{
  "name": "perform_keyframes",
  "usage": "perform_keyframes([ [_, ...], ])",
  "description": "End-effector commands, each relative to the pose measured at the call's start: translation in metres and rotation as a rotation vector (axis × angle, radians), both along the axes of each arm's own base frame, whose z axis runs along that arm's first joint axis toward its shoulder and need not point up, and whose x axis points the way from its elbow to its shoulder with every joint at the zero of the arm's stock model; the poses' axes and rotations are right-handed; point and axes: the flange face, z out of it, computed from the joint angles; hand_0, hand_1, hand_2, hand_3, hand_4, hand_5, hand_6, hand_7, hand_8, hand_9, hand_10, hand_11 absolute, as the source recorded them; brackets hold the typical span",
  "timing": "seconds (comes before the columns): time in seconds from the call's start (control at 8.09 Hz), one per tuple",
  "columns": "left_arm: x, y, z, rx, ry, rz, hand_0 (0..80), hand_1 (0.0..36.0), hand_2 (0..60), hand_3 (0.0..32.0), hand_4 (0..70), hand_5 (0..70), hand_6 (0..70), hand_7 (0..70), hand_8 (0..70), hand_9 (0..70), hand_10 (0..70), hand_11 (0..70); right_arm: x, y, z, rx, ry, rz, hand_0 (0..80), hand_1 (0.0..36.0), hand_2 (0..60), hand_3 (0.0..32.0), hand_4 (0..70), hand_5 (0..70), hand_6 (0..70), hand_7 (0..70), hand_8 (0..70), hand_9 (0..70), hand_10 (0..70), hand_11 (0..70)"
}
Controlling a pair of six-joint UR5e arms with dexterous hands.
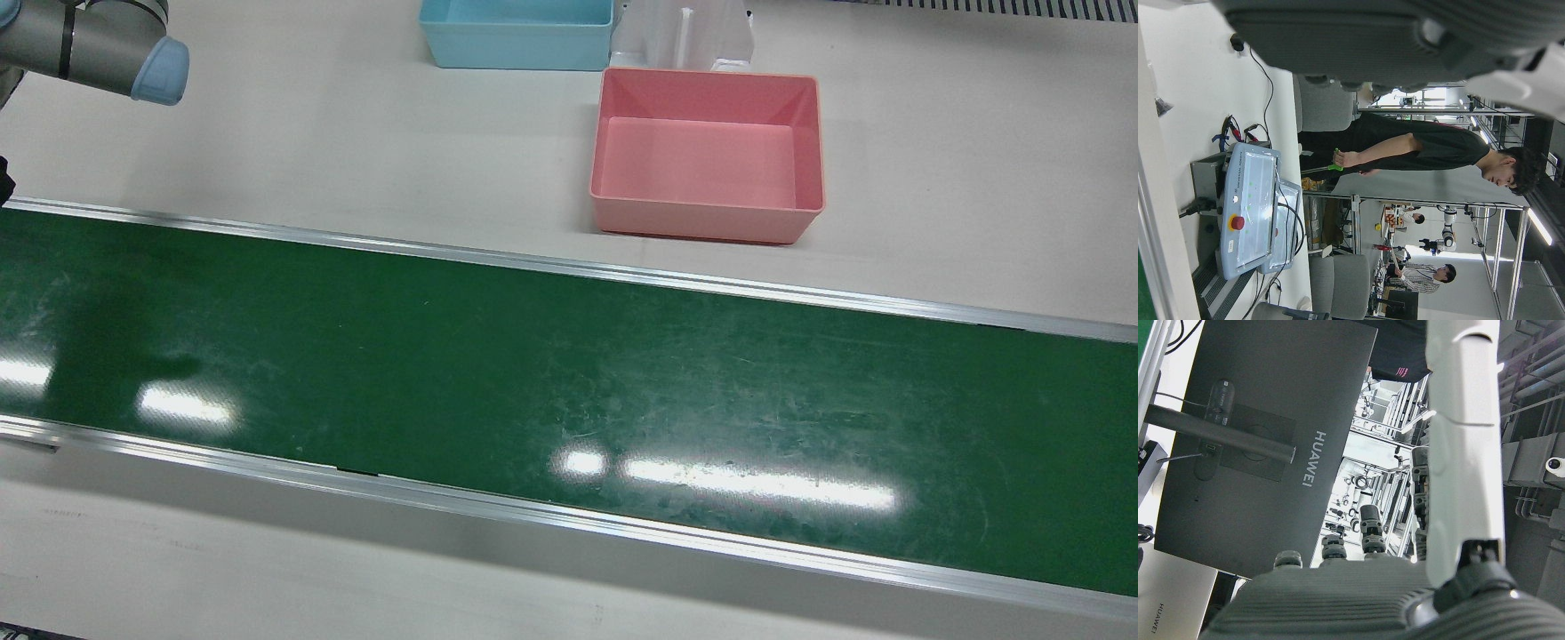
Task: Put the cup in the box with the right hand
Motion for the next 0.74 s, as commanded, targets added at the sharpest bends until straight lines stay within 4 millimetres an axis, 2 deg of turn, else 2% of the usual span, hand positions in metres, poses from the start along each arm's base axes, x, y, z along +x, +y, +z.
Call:
perform_keyframes([
  [0.0, 0.0, 0.0, 0.0, 0.0, 0.0, 0.0, 0.0, 0.0, 0.0, 0.0, 0.0, 0.0, 0.0, 0.0, 0.0, 0.0, 0.0, 0.0, -0.003, -0.003, -0.004, 0.007, -0.005, -0.005, 73.0, 14.9, 0.0, 0.0, 23.4, 7.0, 6.6, 21.7, 3.2, 8.7, 0.0, 1.8],
  [0.25, 0.0, 0.001, -0.001, 0.002, 0.0, 0.0, 0.0, 0.0, 0.0, 0.0, 0.0, 0.0, 0.0, 0.0, 0.0, 0.0, 0.0, 0.0, -0.004, -0.004, -0.007, 0.013, -0.007, -0.006, 73.4, 14.9, 0.0, 0.0, 23.9, 7.0, 6.8, 22.4, 3.5, 9.3, 0.0, 2.1],
  [0.37, 0.0, 0.0, -0.001, 0.002, 0.0, 0.0, 0.0, 0.0, 0.0, 0.0, 0.0, 0.0, 0.0, 0.0, 0.0, 0.0, 0.0, 0.0, -0.004, -0.005, -0.015, 0.029, -0.022, -0.006, 71.5, 16.1, 0.0, 0.0, 22.2, 7.1, 6.8, 22.4, 3.6, 9.4, 0.0, 2.2],
  [0.62, 0.0, 0.001, 0.0, -0.001, 0.0, 0.0, 0.0, 0.0, 0.0, 0.0, 0.0, 0.0, 0.0, 0.0, 0.0, 0.0, 0.0, 0.0, -0.004, -0.005, -0.018, 0.035, -0.026, -0.006, 74.9, 14.8, 0.0, 0.0, 24.5, 7.1, 7.0, 23.0, 3.6, 9.5, 0.0, 2.1],
])
